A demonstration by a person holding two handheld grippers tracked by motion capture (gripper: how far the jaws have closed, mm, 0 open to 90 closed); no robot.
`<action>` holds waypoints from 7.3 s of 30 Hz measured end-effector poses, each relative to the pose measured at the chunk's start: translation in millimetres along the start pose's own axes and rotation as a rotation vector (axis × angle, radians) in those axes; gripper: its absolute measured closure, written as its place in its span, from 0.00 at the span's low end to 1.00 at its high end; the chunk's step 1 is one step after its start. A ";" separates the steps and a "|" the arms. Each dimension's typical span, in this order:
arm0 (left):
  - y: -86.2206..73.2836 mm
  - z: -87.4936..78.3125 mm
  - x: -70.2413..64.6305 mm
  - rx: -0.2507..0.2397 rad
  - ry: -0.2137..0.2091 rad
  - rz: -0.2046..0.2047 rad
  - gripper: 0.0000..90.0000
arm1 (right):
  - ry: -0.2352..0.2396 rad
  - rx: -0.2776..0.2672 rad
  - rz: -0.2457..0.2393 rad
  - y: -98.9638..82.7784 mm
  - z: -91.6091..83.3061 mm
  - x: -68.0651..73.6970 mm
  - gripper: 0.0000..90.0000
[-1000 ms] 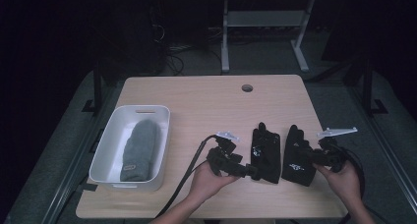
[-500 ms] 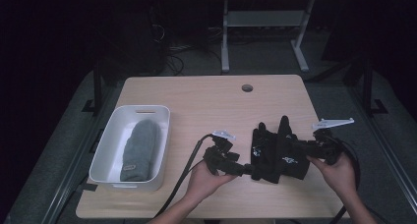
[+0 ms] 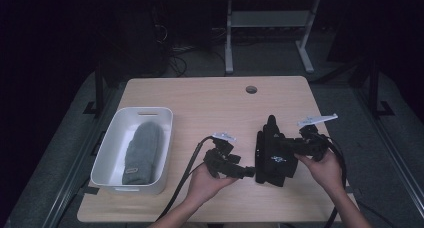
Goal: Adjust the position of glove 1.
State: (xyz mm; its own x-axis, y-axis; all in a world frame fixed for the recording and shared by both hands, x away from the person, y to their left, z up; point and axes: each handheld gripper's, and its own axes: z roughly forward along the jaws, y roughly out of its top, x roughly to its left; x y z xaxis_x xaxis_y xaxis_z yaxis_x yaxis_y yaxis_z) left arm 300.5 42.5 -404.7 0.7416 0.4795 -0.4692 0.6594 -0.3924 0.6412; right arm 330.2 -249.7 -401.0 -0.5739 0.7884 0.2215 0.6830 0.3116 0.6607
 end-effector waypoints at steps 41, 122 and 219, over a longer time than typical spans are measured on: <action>-5.4 34.4 4.6 0.035 -0.014 -0.051 0.24 | -0.015 0.052 0.176 -2.2 29.4 -43.9 0.37; -2.2 64.0 23.3 0.099 0.012 -0.101 0.92 | 0.174 -0.044 0.315 2.6 44.1 -53.8 0.84; 0.5 -109.3 48.4 -0.095 0.071 -0.076 0.92 | 0.357 -0.130 0.218 145.6 50.8 57.0 0.83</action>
State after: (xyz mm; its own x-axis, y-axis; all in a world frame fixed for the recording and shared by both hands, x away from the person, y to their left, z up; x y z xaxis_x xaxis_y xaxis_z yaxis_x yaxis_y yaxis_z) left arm 323.3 151.3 -360.6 0.6769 0.5608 -0.4768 0.6964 -0.2780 0.6616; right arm 419.9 -132.4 -328.6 -0.5586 0.5885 0.5845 0.7559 0.0710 0.6509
